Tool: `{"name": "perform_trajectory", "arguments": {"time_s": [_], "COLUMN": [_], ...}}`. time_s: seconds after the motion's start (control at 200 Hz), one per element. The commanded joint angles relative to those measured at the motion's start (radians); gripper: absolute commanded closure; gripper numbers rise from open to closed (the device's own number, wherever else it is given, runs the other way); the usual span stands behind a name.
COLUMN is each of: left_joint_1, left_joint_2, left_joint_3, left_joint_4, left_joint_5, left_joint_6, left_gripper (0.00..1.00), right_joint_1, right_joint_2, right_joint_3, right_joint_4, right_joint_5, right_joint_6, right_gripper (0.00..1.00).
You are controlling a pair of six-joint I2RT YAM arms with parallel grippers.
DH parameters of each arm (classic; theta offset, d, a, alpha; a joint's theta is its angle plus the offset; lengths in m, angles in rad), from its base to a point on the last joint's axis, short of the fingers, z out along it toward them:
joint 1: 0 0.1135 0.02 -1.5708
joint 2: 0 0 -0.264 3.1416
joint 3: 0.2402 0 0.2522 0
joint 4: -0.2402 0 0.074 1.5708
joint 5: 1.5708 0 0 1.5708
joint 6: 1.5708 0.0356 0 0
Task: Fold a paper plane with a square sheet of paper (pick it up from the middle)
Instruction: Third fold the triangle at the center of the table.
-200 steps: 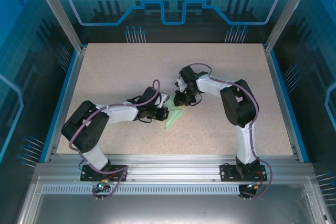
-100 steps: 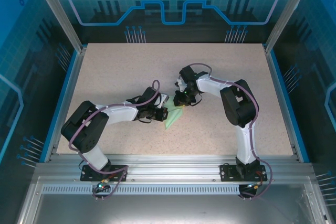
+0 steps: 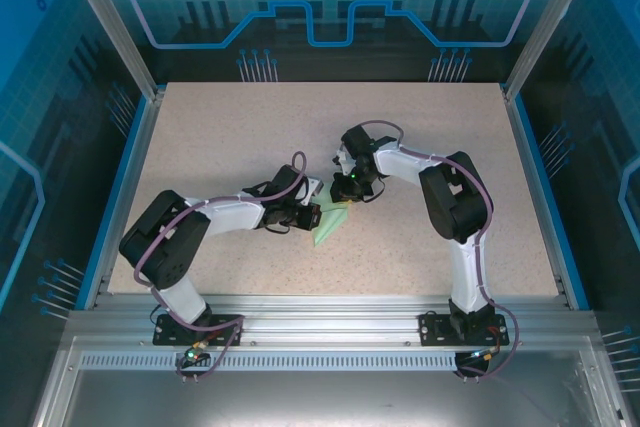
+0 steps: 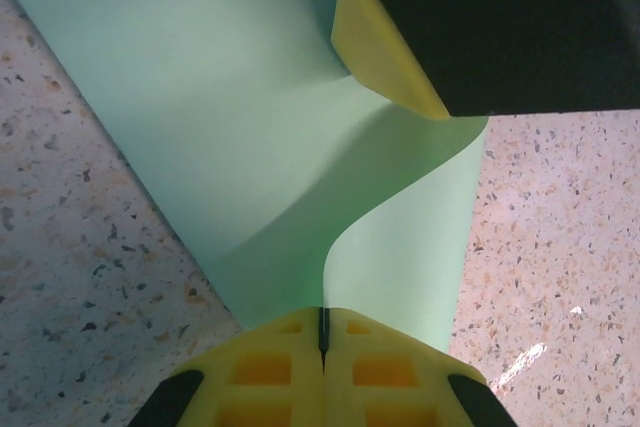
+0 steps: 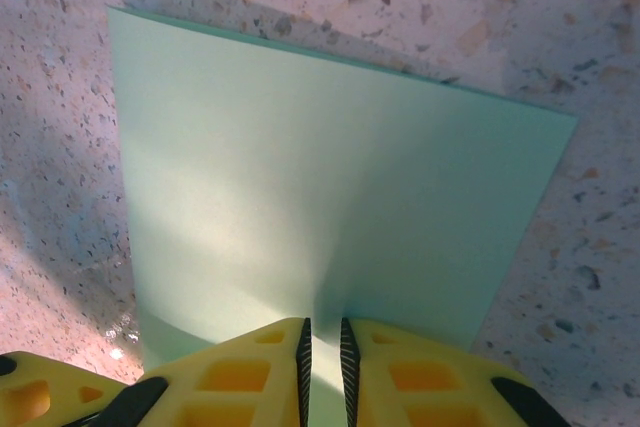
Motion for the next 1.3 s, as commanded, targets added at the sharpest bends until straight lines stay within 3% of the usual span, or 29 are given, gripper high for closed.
{"name": "perform_trajectory", "arguments": {"time_s": [0.0, 0.32, 0.605, 0.81, 0.985, 1.295], "left_joint_1": [0.010, 0.010, 0.010, 0.010, 0.010, 0.011], "left_joint_2": [0.014, 0.059, 0.059, 0.065, 0.064, 0.065], "left_joint_3": [0.028, 0.008, 0.002, 0.008, 0.002, 0.004], "left_joint_4": [-0.007, -0.005, -0.002, -0.008, -0.012, -0.009], "left_joint_5": [-0.005, -0.007, -0.007, -0.006, -0.006, 0.009], "left_joint_6": [0.029, 0.024, 0.036, 0.040, 0.037, 0.038], "left_gripper": [0.96, 0.95, 0.95, 0.95, 0.95, 0.95], "right_joint_1": [0.020, 0.019, -0.004, 0.026, 0.110, 0.146], "right_joint_2": [0.024, -0.004, -0.208, -0.360, -0.357, -0.276], "right_joint_3": [0.012, 0.014, -0.099, -0.333, -0.412, -0.452], "right_joint_4": [-0.039, -0.023, 0.049, 0.241, 0.356, 0.511], "right_joint_5": [-0.007, -0.025, 0.040, -0.055, -0.089, -0.116], "right_joint_6": [0.008, 0.023, 0.090, 0.211, 0.294, 0.412], "right_gripper": [0.81, 0.80, 0.74, 0.86, 0.90, 0.91]}}
